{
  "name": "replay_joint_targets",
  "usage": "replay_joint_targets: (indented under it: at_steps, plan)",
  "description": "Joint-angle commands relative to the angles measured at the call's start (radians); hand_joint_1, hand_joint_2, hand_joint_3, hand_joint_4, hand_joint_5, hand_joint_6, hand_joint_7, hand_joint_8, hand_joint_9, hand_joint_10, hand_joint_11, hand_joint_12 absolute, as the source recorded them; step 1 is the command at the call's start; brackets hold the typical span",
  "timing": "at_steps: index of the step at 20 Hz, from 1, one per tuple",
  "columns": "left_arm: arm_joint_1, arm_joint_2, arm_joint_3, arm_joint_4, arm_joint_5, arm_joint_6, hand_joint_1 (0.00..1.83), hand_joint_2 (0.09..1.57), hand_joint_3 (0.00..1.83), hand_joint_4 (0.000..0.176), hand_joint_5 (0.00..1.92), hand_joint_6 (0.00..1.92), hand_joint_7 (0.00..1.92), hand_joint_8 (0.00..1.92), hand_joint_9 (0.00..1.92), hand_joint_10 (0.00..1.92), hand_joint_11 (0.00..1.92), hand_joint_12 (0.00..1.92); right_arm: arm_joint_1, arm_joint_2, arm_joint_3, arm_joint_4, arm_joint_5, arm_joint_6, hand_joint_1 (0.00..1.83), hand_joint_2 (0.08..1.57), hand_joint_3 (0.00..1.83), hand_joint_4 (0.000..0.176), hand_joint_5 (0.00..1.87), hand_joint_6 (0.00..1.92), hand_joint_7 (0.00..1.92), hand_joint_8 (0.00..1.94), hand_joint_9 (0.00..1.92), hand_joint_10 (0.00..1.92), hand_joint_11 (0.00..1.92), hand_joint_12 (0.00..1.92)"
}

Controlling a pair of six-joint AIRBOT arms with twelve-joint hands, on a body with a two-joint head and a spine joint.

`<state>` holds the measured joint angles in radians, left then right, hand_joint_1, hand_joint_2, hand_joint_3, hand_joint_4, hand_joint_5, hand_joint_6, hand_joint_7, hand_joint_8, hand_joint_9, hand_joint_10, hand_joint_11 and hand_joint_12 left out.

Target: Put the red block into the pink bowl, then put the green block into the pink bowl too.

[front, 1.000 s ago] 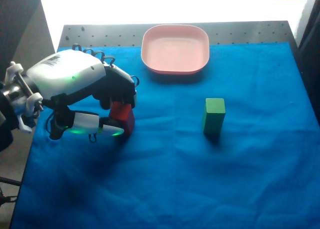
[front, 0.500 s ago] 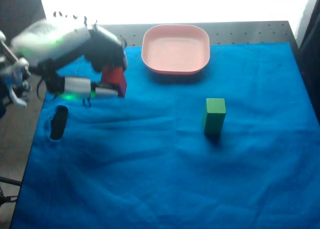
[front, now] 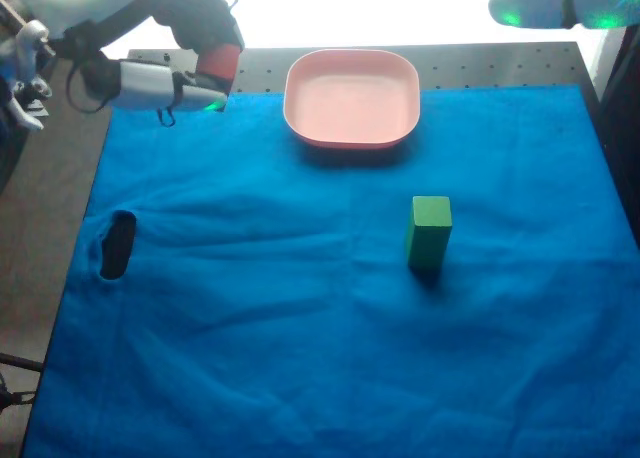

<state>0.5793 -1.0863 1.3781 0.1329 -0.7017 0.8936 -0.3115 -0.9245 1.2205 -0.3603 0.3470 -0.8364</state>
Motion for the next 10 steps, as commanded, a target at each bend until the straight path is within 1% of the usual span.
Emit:
replay_joint_targets:
  at_steps: [1,2,3,4,5,6,7,8,9,10]
  plan:
    - [-0.028,-0.011,0.012,-0.015,-0.107,-0.001,1.28,1.06,0.00,0.000,1.07,0.63,1.16,0.90,1.11,0.82,0.87,1.35,0.006,-0.006,0.006,0.023,0.135,0.000,0.00,1.06,0.00,0.000,0.07,0.00,0.20,0.00,0.11,0.00,0.00,0.15]
    - [-0.045,-0.021,0.022,-0.004,-0.097,-0.001,1.28,1.05,0.00,0.000,1.04,0.71,1.18,0.83,1.17,0.70,0.90,1.29,0.004,-0.013,0.009,0.023,0.139,0.000,0.00,1.04,0.00,0.000,0.07,0.00,0.19,0.00,0.09,0.00,0.00,0.12]
    - [-0.067,-0.033,0.035,0.012,-0.082,-0.001,1.28,1.06,0.00,0.000,1.04,0.72,1.19,0.82,1.20,0.63,0.91,1.28,0.000,-0.020,0.012,0.023,0.143,0.000,0.00,1.04,0.00,0.000,0.06,0.00,0.18,0.00,0.09,0.00,0.00,0.11]
    - [-0.089,-0.047,0.049,0.028,-0.068,-0.001,1.26,1.06,0.00,0.000,1.00,0.82,1.19,0.76,1.21,0.51,0.93,1.18,-0.001,-0.027,0.015,0.023,0.150,0.000,0.00,1.04,0.00,0.000,0.06,0.00,0.18,0.00,0.08,0.00,0.00,0.09]
    - [-0.099,-0.057,0.057,0.037,-0.062,-0.001,1.27,1.05,0.00,0.000,1.04,0.76,1.21,0.74,1.27,0.47,0.97,1.20,-0.003,-0.031,0.016,0.023,0.157,0.000,0.00,1.03,0.00,0.000,0.05,0.00,0.17,0.00,0.05,0.00,0.00,0.02]
    - [-0.106,-0.068,0.066,0.040,-0.058,-0.001,1.27,1.05,0.00,0.000,1.05,0.74,1.22,0.73,1.28,0.46,0.98,1.21,-0.005,-0.037,0.019,0.023,0.165,0.000,0.00,1.03,0.00,0.000,0.05,0.00,0.17,0.00,0.04,0.01,0.00,0.00]
    - [-0.111,-0.082,0.081,0.041,-0.060,-0.001,1.29,1.04,0.00,0.000,1.11,0.57,1.21,0.81,1.28,0.73,1.04,1.39,-0.009,-0.049,0.024,0.023,0.178,0.000,0.00,1.04,0.00,0.000,0.05,0.00,0.17,0.00,0.04,0.01,0.00,0.00]
    - [-0.113,-0.090,0.089,0.044,-0.060,-0.001,1.29,1.04,0.00,0.000,1.13,0.51,1.21,0.82,1.24,0.88,1.04,1.46,-0.012,-0.054,0.026,0.023,0.184,0.000,0.00,1.04,0.00,0.000,0.05,0.00,0.17,0.00,0.04,0.01,0.00,0.00]
    - [-0.116,-0.106,0.104,0.046,-0.059,-0.001,1.29,1.04,0.00,0.000,1.13,0.51,1.21,0.82,1.24,0.88,1.04,1.46,-0.017,-0.060,0.030,0.023,0.191,0.000,0.00,1.04,0.00,0.000,0.05,0.00,0.17,0.00,0.04,0.01,0.00,0.00]
    - [-0.122,-0.129,0.127,0.051,-0.057,-0.002,1.17,1.03,0.00,0.000,1.17,0.61,1.20,0.76,1.21,1.15,1.05,1.67,-0.027,-0.071,0.038,0.024,0.204,0.004,0.00,1.03,0.00,0.000,0.05,0.00,0.15,0.00,0.04,0.00,0.00,0.00]
